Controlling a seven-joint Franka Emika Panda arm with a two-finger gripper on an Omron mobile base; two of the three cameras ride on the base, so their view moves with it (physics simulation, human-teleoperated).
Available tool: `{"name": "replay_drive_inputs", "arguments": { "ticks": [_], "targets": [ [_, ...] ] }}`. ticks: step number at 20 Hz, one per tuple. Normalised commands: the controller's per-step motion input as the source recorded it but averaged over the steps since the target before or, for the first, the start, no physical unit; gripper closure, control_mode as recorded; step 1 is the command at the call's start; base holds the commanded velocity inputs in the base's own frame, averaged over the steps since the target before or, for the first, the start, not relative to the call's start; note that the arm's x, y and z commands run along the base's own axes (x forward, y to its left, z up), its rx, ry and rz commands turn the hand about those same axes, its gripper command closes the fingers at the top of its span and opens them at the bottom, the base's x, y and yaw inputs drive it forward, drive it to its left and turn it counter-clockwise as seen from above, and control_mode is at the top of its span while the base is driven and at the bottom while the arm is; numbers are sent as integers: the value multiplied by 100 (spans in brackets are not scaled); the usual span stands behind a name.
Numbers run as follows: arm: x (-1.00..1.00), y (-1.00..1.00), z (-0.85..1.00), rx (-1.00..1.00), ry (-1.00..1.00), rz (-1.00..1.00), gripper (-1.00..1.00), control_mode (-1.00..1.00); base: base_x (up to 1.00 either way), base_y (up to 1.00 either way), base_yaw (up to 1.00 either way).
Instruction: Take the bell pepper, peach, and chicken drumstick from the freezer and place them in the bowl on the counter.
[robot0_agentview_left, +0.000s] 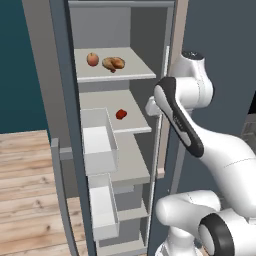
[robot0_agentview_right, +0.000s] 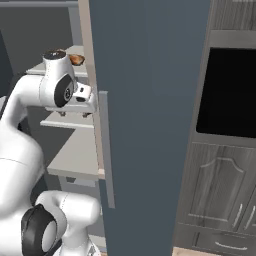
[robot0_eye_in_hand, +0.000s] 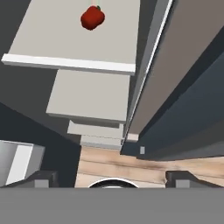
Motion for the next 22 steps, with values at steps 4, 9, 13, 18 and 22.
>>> {"name": "replay_drive_inputs", "arguments": {
  "ticks": [4,9,13,18,22],
  "targets": [
    [-39,51,-6,0,-12,0,-100,-100,0,0,0],
    [-16,52,-16,8,-6,0,-100,-100,0,0,0],
    [9,11,-9,20,-5,0,-100,-100,0,0,0],
    [61,2,-1,5,-3,-3,-100,-100,0,0,0],
    [89,0,0,12,0,-3,-100,-100,0,0,0]
  ]
}}
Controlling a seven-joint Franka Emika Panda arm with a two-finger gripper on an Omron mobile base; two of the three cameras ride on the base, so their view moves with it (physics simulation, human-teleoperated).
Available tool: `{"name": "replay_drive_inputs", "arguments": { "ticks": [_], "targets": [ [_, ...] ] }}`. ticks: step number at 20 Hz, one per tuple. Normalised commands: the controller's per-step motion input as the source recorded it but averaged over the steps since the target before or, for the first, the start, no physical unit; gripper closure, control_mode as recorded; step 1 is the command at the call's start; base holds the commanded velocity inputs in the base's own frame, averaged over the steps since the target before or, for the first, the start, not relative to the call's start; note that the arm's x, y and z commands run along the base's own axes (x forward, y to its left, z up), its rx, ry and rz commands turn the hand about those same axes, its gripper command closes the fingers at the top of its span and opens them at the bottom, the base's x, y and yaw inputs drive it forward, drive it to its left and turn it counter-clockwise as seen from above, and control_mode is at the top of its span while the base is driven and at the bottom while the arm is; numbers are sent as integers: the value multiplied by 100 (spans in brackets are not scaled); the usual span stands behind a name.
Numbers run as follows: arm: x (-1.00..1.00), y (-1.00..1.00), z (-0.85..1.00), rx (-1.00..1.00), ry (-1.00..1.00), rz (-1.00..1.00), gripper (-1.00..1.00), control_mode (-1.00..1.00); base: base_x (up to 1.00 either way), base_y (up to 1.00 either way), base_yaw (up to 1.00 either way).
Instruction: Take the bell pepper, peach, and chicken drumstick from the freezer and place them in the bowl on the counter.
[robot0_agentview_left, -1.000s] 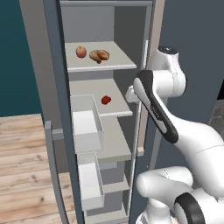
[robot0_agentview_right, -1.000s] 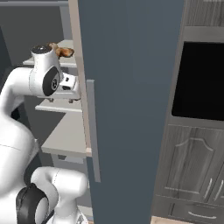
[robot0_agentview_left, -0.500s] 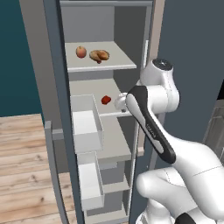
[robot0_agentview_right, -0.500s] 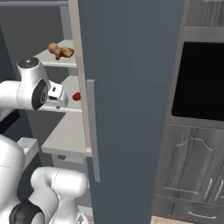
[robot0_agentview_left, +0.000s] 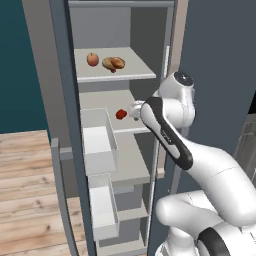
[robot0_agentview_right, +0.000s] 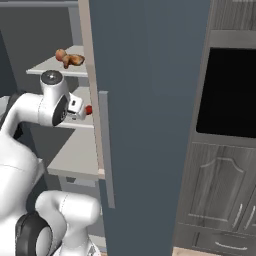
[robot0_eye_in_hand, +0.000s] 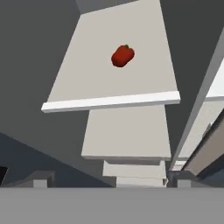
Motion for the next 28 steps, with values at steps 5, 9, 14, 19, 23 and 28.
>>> {"name": "replay_drive_inputs", "arguments": {
  "ticks": [5,9,14,19,23,28],
  "targets": [
    [71,1,0,0,0,-4,-100,-100,0,0,0],
    [18,2,0,-2,0,0,-100,-100,0,0,0],
    [15,17,-13,-16,0,0,-100,-100,0,0,0],
    [21,17,-23,-11,0,0,-100,-100,0,0,0],
    [29,11,-22,-7,0,-1,-100,-100,0,0,0],
    [32,0,-11,0,0,-1,-100,-100,0,0,0]
  ]
}}
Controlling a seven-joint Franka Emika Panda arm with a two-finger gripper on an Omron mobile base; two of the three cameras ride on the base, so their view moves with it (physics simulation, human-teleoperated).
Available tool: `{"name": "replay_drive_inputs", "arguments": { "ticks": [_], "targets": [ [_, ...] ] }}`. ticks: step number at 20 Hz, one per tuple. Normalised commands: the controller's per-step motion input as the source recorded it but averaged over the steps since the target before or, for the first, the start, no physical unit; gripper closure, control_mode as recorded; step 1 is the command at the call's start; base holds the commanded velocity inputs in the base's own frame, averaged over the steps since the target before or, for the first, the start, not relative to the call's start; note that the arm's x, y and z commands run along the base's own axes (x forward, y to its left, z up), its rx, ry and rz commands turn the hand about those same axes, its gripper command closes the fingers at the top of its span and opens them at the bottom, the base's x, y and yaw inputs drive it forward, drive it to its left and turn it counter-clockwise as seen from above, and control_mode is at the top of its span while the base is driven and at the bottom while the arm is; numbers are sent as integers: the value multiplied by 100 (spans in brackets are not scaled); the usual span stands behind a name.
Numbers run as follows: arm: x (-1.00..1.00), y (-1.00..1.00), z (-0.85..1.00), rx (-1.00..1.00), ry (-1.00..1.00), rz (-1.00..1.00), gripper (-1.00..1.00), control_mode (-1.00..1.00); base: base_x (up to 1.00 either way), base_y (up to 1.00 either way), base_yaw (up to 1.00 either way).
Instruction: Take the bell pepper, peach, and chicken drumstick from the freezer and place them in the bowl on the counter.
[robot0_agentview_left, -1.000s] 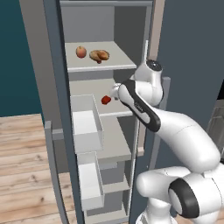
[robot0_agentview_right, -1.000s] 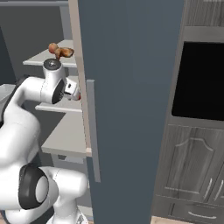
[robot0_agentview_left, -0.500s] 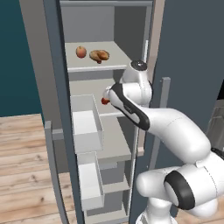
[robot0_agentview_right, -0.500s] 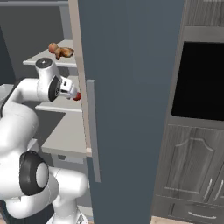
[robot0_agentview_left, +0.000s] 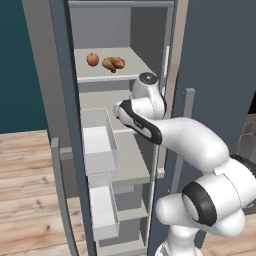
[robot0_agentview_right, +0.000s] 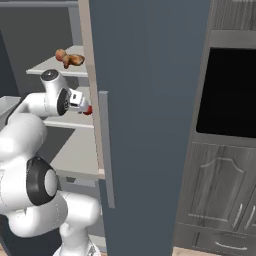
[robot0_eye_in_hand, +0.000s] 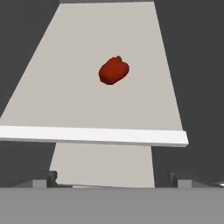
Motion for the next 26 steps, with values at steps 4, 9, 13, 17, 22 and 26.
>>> {"name": "replay_drive_inputs", "arguments": {
  "ticks": [4,9,13,17,22,26],
  "targets": [
    [33,0,-13,0,-1,0,-100,-100,0,0,0],
    [26,0,-18,0,-7,0,-100,-100,0,0,0],
    [22,2,-3,0,-6,0,-100,-100,0,0,0],
    [36,0,-1,0,-2,-4,-100,-100,0,0,0],
    [32,0,0,1,0,-3,-100,-100,0,0,0],
    [22,0,-1,0,1,-3,-100,-100,0,0,0]
  ]
}}
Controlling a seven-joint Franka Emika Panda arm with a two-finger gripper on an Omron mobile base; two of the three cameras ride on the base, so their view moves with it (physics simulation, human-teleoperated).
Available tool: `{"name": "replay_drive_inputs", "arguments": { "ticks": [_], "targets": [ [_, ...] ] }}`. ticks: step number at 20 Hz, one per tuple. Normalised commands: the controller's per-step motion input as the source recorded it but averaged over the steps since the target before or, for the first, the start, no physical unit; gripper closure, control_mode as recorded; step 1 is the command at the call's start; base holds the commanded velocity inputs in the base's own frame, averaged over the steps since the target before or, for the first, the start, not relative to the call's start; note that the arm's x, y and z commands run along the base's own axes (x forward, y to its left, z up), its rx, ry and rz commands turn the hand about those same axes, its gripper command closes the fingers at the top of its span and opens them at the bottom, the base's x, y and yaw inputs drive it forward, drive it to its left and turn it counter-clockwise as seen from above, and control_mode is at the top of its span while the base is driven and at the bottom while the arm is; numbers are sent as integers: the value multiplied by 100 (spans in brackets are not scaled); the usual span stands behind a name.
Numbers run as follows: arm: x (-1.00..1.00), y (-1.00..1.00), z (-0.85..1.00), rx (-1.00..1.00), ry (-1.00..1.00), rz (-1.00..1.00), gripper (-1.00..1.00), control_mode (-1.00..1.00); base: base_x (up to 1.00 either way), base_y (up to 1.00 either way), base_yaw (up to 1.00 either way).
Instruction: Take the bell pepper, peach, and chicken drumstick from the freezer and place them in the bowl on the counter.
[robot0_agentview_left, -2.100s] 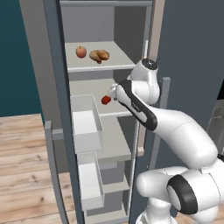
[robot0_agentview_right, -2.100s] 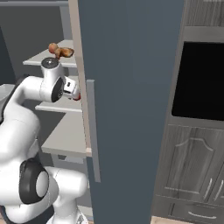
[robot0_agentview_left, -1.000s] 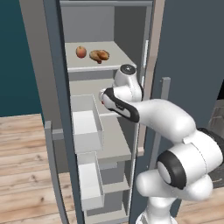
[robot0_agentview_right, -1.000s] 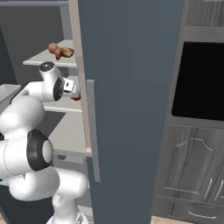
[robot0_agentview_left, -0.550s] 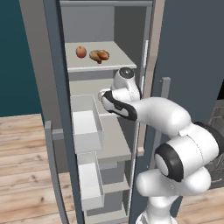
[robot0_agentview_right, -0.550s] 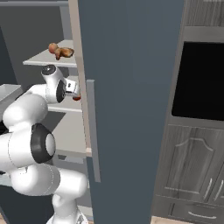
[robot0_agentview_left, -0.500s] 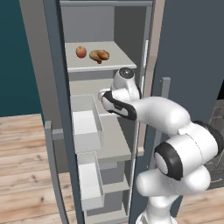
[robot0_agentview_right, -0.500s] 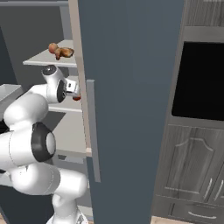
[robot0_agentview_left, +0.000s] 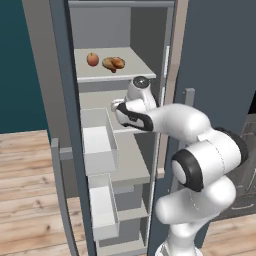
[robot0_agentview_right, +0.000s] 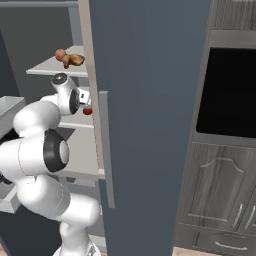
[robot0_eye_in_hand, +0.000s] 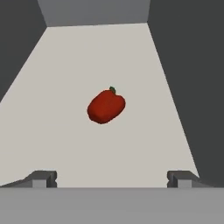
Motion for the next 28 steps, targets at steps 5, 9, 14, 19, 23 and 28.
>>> {"name": "replay_drive_inputs", "arguments": {
  "ticks": [5,9,14,19,23,28],
  "targets": [
    [22,0,-15,0,5,-4,-100,-100,0,0,0],
    [15,3,-29,0,3,-3,-100,-100,0,0,0],
    [13,6,-26,0,2,-2,-100,-100,0,0,0],
    [26,8,-8,0,2,-1,-100,-100,0,0,0],
    [44,7,0,0,3,-2,-100,-100,0,0,0],
    [46,7,-10,0,5,-3,-100,-100,0,0,0]
  ]
}}
